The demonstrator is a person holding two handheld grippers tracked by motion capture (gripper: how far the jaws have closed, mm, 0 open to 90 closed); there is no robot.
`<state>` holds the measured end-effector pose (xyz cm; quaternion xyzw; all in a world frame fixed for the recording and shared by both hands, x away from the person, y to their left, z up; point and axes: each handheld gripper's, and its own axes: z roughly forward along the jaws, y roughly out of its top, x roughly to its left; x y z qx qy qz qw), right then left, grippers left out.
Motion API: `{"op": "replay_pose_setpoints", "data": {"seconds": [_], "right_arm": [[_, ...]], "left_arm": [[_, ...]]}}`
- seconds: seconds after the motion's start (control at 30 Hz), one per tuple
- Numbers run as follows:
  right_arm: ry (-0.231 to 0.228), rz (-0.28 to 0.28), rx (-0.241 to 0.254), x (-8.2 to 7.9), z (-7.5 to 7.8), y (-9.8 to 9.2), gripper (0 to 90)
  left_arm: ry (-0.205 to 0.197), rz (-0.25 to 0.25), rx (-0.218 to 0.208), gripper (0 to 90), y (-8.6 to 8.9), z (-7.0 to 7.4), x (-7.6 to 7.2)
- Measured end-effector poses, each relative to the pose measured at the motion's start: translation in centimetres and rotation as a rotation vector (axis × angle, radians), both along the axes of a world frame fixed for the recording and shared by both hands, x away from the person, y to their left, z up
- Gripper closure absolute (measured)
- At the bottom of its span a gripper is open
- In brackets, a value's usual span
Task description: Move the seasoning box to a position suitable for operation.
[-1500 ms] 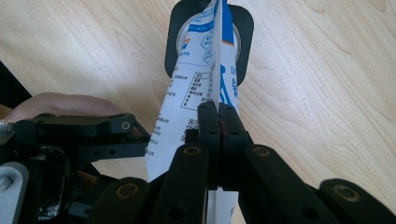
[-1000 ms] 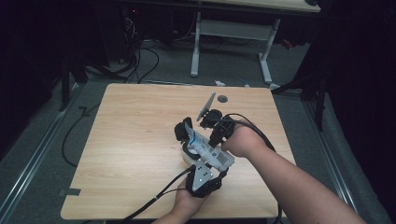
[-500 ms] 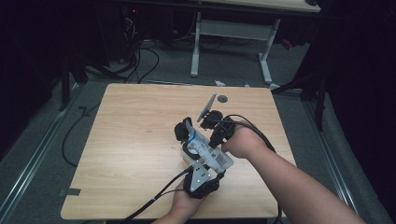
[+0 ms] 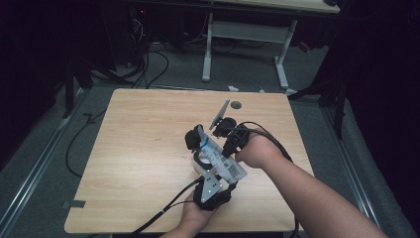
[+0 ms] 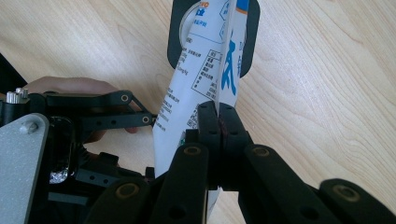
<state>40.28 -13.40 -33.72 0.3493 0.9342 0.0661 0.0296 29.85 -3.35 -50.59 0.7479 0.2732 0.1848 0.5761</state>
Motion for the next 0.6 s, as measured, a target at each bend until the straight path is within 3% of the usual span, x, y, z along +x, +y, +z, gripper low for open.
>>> {"op": "replay_pose_setpoints", "data": {"seconds": [0.6], "right_arm": [[-0.007,0.006,-0.001,0.07,-0.14,-0.10,90.0]], "left_arm": [[0.012,-0.008,-0.012,52.4,0.16,-0.18,0.04]]}}
